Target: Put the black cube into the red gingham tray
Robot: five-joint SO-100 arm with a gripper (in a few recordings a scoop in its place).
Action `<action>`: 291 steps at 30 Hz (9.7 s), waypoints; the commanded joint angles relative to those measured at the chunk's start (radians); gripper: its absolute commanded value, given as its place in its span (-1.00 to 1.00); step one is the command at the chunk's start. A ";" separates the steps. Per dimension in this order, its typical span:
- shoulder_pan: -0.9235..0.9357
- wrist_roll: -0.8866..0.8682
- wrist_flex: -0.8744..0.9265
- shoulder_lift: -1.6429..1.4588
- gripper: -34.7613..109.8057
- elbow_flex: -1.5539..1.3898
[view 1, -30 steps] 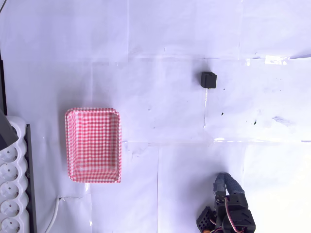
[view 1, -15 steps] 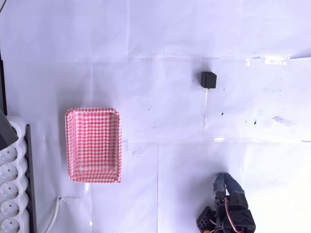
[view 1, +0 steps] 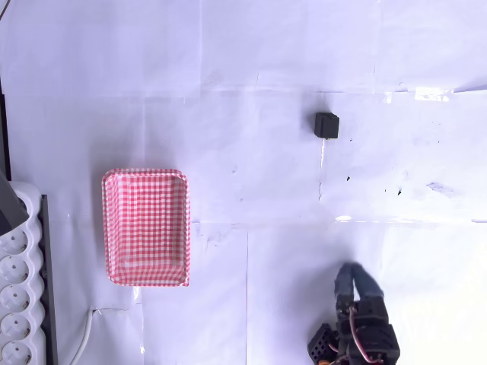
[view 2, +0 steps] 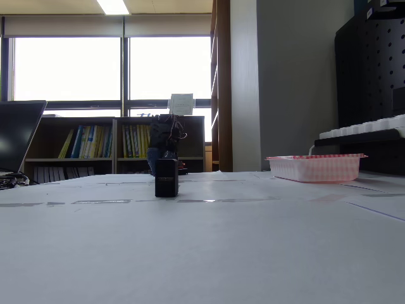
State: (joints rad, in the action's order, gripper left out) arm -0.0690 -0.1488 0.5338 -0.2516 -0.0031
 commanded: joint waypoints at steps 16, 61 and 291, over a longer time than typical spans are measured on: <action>-0.032 0.081 -1.586 -1.408 0.22 -0.225; -0.026 0.190 -1.586 -2.186 0.28 -1.298; 0.051 0.028 0.816 0.425 -0.52 -0.012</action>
State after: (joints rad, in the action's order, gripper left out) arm -0.0184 -0.0997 1.2824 0.1565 -0.0061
